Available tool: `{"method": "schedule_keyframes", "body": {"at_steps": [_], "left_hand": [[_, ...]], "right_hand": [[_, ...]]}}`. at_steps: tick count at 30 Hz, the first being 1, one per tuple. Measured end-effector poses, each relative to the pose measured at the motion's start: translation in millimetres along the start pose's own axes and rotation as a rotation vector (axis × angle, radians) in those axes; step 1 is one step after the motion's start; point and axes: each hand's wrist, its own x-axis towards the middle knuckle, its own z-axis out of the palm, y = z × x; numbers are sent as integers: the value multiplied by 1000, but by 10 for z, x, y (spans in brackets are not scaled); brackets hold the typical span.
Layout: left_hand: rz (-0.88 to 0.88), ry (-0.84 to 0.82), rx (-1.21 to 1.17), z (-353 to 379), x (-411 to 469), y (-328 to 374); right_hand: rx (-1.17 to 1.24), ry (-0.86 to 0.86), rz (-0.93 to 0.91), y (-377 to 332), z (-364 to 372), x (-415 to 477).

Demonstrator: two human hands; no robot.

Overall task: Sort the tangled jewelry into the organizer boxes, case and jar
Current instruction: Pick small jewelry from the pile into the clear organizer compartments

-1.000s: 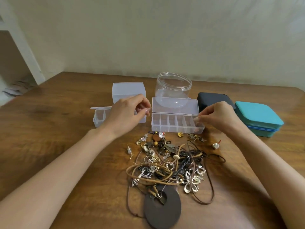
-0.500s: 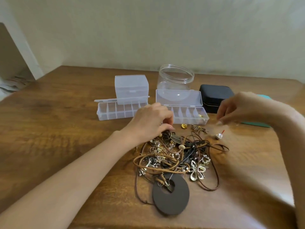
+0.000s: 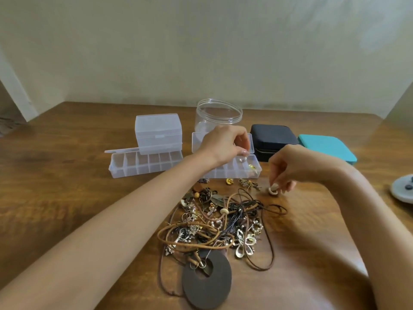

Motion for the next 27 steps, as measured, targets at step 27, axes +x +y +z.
{"method": "schedule_keyframes", "body": {"at_steps": [27], "left_hand": [[-34,261,174,-428,-625,-294]], "right_hand": [[108,622,-364,-142,427,317]]}}
